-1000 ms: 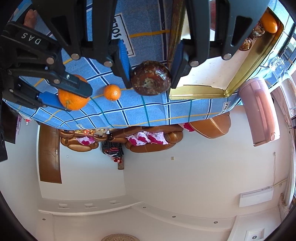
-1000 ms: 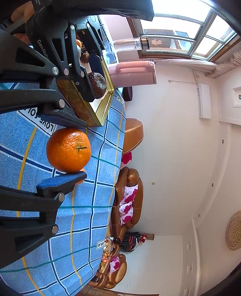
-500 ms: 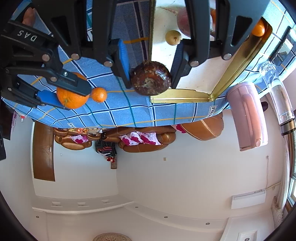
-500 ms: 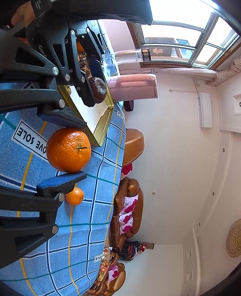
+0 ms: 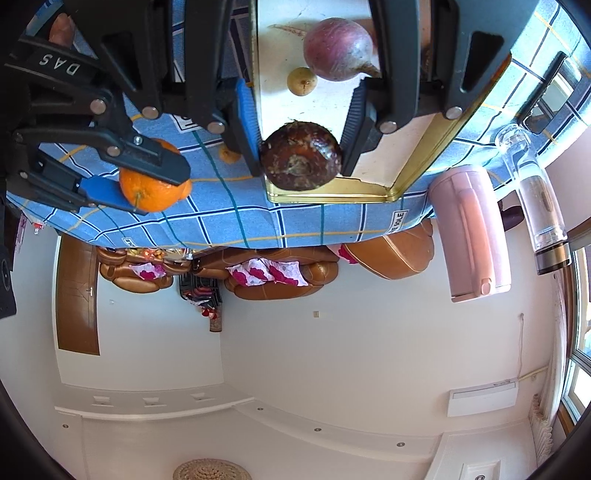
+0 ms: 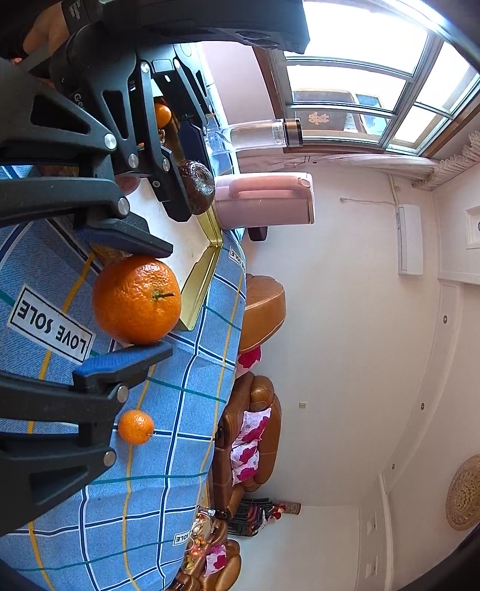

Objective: Organize fruits
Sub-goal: 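Carry the mangosteen in the left tool and orange in the right tool over the tin tray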

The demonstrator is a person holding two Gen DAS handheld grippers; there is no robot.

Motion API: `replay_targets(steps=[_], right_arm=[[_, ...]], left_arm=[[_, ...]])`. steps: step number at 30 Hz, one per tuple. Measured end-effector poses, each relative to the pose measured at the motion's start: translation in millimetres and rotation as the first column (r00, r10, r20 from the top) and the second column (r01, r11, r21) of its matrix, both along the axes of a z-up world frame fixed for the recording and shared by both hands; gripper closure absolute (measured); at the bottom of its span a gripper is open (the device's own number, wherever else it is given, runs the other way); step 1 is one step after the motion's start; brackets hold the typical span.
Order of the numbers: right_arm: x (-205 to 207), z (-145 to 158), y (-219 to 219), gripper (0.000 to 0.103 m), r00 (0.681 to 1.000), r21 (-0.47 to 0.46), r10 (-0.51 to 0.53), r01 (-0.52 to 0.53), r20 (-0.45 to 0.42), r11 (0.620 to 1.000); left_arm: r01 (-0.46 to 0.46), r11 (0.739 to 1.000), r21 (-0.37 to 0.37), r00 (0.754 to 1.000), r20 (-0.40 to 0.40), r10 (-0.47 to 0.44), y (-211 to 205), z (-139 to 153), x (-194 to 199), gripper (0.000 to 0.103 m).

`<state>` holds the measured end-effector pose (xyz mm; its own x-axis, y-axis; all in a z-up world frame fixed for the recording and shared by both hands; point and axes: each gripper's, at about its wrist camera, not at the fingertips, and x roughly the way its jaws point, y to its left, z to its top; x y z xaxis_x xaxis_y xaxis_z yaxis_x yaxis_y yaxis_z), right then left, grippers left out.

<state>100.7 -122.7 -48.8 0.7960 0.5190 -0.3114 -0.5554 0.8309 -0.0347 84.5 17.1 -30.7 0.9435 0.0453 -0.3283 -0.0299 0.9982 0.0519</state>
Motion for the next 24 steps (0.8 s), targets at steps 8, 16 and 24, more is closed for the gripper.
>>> replay_targets(steps=[8, 16, 24], right_arm=[[-2, 5, 22, 0.054, 0.999, -0.003, 0.041, -0.041, 0.008, 0.999], [-5, 4, 38, 0.054, 0.996, 0.015, 0.086, -0.086, -0.008, 0.996], [-5, 3, 60, 0.054, 0.991, 0.005, 0.134, -0.134, -0.017, 0.991]], left_arm=[[-0.068, 0.998, -0.015, 0.998, -0.003, 0.068, 39, 7, -6, 0.061], [-0.146, 0.989, -0.031, 0.989, -0.019, 0.145, 72, 3, -11, 0.061], [-0.169, 0.986, -0.01, 0.983, -0.07, 0.168, 84, -6, -10, 0.061]])
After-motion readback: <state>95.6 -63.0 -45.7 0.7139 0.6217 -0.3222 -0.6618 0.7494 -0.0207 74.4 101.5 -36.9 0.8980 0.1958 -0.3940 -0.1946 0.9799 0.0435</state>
